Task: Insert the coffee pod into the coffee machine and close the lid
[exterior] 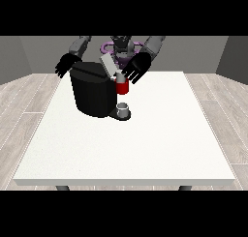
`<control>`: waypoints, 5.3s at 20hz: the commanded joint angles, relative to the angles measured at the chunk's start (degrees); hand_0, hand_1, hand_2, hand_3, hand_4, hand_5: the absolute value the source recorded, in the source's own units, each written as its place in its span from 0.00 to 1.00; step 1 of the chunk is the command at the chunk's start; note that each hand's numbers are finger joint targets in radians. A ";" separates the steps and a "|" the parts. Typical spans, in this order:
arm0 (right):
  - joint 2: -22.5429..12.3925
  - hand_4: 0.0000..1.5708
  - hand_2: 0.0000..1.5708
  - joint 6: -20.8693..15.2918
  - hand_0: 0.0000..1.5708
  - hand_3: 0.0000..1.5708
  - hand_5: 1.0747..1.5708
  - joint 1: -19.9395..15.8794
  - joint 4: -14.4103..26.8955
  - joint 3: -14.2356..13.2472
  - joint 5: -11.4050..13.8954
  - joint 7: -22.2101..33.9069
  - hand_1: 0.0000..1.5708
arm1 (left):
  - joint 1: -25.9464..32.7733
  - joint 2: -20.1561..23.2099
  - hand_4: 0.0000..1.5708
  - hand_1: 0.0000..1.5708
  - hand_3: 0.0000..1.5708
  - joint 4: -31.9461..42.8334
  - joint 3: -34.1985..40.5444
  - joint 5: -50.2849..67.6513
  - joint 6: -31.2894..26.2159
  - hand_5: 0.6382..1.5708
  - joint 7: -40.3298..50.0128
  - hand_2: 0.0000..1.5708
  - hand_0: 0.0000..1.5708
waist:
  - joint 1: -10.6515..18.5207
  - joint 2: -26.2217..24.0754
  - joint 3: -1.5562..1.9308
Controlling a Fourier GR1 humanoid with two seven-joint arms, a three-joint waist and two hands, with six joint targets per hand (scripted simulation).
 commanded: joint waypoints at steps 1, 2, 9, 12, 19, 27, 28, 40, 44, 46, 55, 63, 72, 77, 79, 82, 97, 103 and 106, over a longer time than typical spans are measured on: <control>-0.27 0.28 0.00 0.10 0.00 0.00 1.00 0.33 -0.95 -0.61 -0.72 0.39 0.00 | 1.64 0.43 0.31 0.78 0.75 0.85 -0.03 -0.32 -0.03 1.00 -1.89 0.81 0.78 | 0.25 0.35 -0.05; 2.30 0.26 0.00 -1.90 0.00 0.00 1.00 1.43 -3.29 2.95 1.61 2.12 0.00 | 0.78 1.63 0.31 0.78 0.75 2.18 0.69 0.20 -1.46 1.00 -2.28 0.81 0.78 | -0.92 0.17 -0.06; -0.27 0.23 0.00 -0.78 0.00 0.00 1.00 -0.20 1.48 -0.40 0.44 0.46 0.00 | -1.57 0.07 0.28 0.72 0.65 0.97 -0.57 -0.97 -2.63 1.00 1.14 0.74 0.72 | 0.51 0.06 -0.04; 2.31 0.24 0.00 -2.67 0.00 0.00 1.00 3.79 -0.05 1.87 1.83 0.86 0.00 | 2.99 -1.36 0.28 0.71 0.63 0.73 -1.52 -2.09 0.48 1.00 -1.37 0.74 0.71 | 1.00 -2.56 -0.06; 2.06 0.28 0.00 -2.61 0.00 0.00 1.00 1.32 -0.10 1.06 1.17 -0.18 0.00 | 1.28 0.92 0.23 0.67 0.61 1.04 -0.48 -1.77 -0.91 1.00 -3.37 0.71 0.67 | 1.52 0.04 -0.06; -0.92 0.28 0.00 -1.06 0.00 0.00 1.00 0.07 1.76 -1.50 0.33 -2.32 0.00 | -0.55 2.98 0.00 0.00 0.00 0.75 -3.02 -4.62 -3.97 1.00 -4.47 0.00 0.00 | 0.76 1.61 -0.03; 1.82 0.26 0.00 -3.35 0.00 0.00 1.00 -1.71 -1.22 1.94 2.15 1.44 0.00 | -1.00 3.36 0.00 0.00 0.00 2.03 -3.07 -5.23 -3.62 1.00 -4.28 0.00 0.00 | 0.17 1.48 -0.06; 0.53 0.24 0.00 -3.75 0.00 0.00 1.00 0.90 6.42 -2.20 0.80 -2.88 0.00 | 1.07 -0.41 0.00 0.00 0.00 -1.24 -4.63 -5.79 -7.08 1.00 -2.91 0.00 0.00 | 5.54 -4.11 -0.03; 1.04 0.23 0.00 -3.94 0.00 0.00 1.00 2.36 4.84 -1.16 0.83 -0.20 0.00 | 4.93 -2.25 0.00 0.00 0.00 -1.55 -4.80 -6.67 -3.25 1.00 -3.30 0.00 0.00 | 5.56 -5.93 -0.04; 0.30 0.24 0.00 -1.34 0.00 0.00 1.00 3.24 4.37 -2.22 -1.47 -2.17 0.00 | 5.23 -0.38 0.00 0.00 0.00 -1.62 -3.93 -6.50 -3.70 1.00 -3.94 0.00 0.00 | 4.93 -5.85 -0.04; -0.10 0.25 0.00 -0.79 0.00 0.00 1.00 10.29 5.08 -3.82 -2.69 -2.92 0.00 | 13.55 -9.92 0.16 0.00 0.00 -2.27 9.67 10.40 -3.27 1.00 -5.86 0.00 0.00 | 10.49 -16.20 -0.14; -4.00 0.23 0.00 2.12 0.00 0.00 1.00 14.29 1.91 -2.03 -0.81 -0.44 0.00 | 25.15 -16.32 0.00 0.00 0.00 -3.40 13.26 18.16 -6.36 1.00 -7.66 0.00 0.00 | 15.39 -27.17 -0.10; -7.62 0.03 0.00 7.45 0.00 0.00 1.00 11.24 -3.53 -1.46 -2.47 2.14 0.00 | 33.72 -20.18 0.00 0.00 0.00 -6.09 14.36 23.40 -8.63 1.00 -5.94 0.00 0.00 | 20.37 -30.68 -0.05; -9.14 0.00 0.00 9.55 0.00 0.00 1.00 6.71 -2.77 -1.60 -3.23 4.58 0.00 | 37.94 -24.12 0.09 0.00 0.00 -9.87 12.18 25.88 -8.95 1.00 -7.94 0.00 0.00 | 24.36 -29.31 -0.04; -7.47 0.00 0.00 9.07 0.00 0.00 1.00 7.87 -4.56 1.07 -1.87 6.42 0.00 | 38.29 -22.55 0.02 0.00 0.00 -11.58 13.90 28.39 -11.30 1.00 -2.94 0.00 0.00 | 23.68 -30.30 -0.04; -9.10 0.15 0.00 10.43 0.00 0.00 1.00 5.16 -0.97 0.11 -0.90 3.76 0.00 | 38.36 -23.91 0.00 0.00 0.00 -16.76 10.94 28.36 -11.67 1.00 -2.97 0.00 0.00 | 26.56 -27.32 -0.02; -8.85 0.00 0.00 12.70 0.00 0.00 1.00 -6.37 7.70 -3.93 -3.10 3.19 0.00 | 45.57 -22.30 0.00 0.00 0.00 -34.20 7.06 36.97 -8.85 1.00 2.64 0.00 0.00 | 25.88 -16.47 -0.03; -8.05 0.00 0.00 13.58 0.00 0.00 1.00 -7.61 12.09 -3.20 -1.52 -1.29 0.00 | 52.28 -21.53 0.00 0.00 0.00 -39.40 4.77 36.99 -8.16 1.00 0.43 0.00 0.00 | 24.22 -14.48 -0.04; -5.80 0.00 0.00 11.94 0.00 0.00 1.00 -10.07 10.10 -0.38 -0.23 4.13 0.00 | 51.89 -19.31 0.00 0.00 0.00 -38.29 6.39 36.96 -6.24 1.00 0.65 0.00 0.00 | 22.19 -15.29 -0.05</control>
